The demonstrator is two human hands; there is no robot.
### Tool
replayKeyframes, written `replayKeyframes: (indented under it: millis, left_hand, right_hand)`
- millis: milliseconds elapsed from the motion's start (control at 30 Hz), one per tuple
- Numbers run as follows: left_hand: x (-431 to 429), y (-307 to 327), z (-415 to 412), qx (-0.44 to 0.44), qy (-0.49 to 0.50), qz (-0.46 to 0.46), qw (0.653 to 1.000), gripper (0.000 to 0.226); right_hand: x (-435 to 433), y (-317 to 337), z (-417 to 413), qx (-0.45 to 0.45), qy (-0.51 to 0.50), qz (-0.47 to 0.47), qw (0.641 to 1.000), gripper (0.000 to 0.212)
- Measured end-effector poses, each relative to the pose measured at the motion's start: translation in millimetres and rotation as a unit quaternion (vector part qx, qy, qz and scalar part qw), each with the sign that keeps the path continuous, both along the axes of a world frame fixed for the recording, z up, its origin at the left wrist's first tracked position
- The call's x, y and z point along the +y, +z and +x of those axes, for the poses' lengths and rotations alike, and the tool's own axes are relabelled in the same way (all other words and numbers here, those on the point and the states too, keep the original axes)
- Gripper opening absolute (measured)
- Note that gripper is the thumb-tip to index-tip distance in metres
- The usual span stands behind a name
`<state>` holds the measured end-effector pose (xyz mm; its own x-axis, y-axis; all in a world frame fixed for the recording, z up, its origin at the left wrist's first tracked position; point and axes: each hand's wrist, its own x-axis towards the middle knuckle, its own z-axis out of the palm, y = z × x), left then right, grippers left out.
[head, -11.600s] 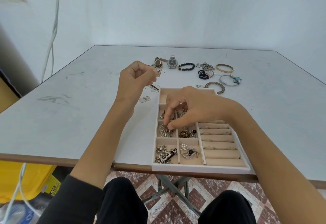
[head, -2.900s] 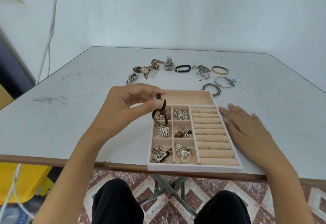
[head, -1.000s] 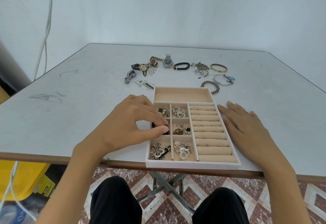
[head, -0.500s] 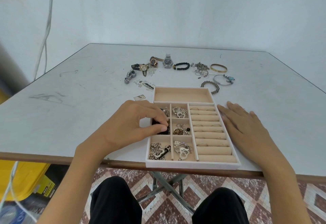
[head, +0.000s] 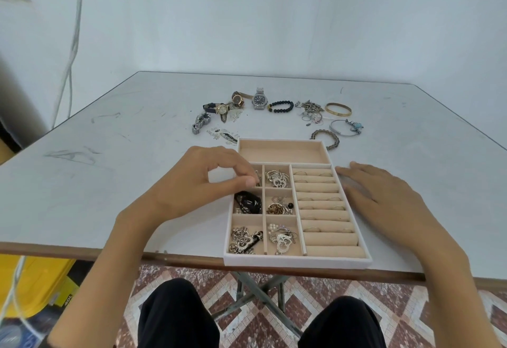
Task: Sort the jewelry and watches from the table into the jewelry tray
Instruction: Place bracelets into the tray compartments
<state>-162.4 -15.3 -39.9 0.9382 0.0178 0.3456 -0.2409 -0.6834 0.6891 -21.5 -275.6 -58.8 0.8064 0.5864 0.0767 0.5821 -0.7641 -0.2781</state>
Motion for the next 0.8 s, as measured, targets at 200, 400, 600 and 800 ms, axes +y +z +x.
replayKeyframes:
  millis: [200,400,600,800]
  left_hand:
    - [14,17,32,-0.004,0.036,0.001,0.999,0.010]
    - [35,18,95,0.007,0.093,0.022,0.995,0.013]
    - [25,19,144,0.079,0.058,0.099,0.990,0.015]
    - [16,11,175,0.150,0.002,0.142,0.978,0.022]
  right_hand:
    - [11,35,34,0.049,-0.027,0.016,0.998,0.019]
    - [54,51,90,0.035,-0.040,0.044,0.998,0.008]
    - [103,49,121,-0.023,-0.038,0.038,0.998,0.017]
    - [127,37,141,-0.062,-0.060,0.041,0.995,0.035]
